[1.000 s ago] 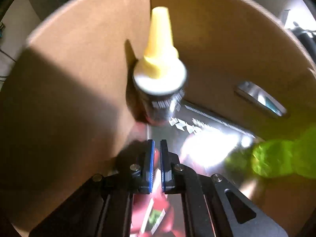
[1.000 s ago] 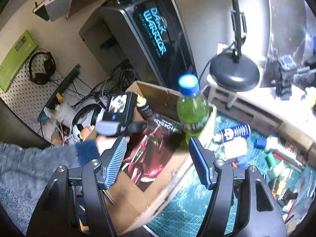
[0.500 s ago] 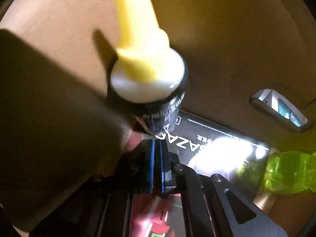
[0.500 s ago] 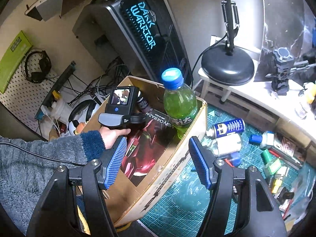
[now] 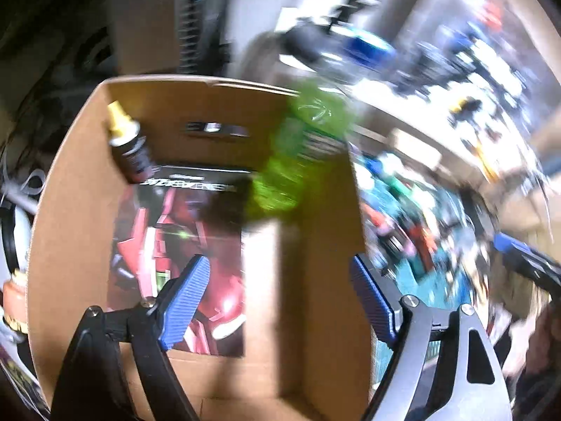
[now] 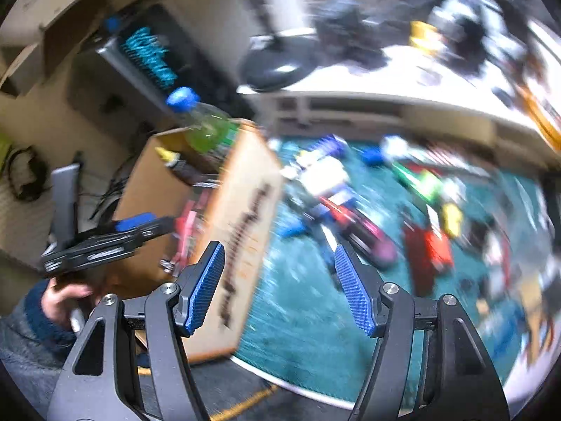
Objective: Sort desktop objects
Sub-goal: 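Withdraw from the box and reach the right gripper to the black nozzle part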
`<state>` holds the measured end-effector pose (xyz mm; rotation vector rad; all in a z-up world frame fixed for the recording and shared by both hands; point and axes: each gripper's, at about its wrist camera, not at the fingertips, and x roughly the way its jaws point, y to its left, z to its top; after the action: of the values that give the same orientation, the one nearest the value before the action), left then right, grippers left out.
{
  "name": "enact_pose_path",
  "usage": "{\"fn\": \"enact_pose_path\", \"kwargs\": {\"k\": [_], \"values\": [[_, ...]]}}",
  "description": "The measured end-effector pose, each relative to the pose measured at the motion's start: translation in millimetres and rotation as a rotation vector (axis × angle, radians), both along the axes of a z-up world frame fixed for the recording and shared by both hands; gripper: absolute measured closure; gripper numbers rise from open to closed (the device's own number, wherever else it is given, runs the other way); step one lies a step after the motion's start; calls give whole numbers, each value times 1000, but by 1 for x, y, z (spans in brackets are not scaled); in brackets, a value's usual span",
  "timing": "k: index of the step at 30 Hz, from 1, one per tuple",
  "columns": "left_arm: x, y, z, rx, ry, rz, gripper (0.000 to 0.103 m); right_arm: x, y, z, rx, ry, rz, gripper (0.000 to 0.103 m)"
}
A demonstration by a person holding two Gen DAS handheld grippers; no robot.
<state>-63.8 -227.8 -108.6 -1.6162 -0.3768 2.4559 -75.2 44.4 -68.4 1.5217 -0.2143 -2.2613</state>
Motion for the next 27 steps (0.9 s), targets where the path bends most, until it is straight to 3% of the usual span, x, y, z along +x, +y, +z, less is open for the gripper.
{"fn": "enact_pose_path", "kwargs": {"k": [5,11,19,23,27], "values": [[8,28,-7,40,-7,-87,10,38,59,-1,-5,8,-165,40],[20,54,-3,10,6,-58,6,68,124,-16,-8,5,-243,40],[44,115,8,-61,-3,63,6,80,192,-51,-3,-13,-122,40],[62,145,10,1,-2,149,6,85,233,-69,6,-15,-78,40],[79,174,-3,14,-24,184,6,85,267,-84,-14,-49,-66,44]]}}
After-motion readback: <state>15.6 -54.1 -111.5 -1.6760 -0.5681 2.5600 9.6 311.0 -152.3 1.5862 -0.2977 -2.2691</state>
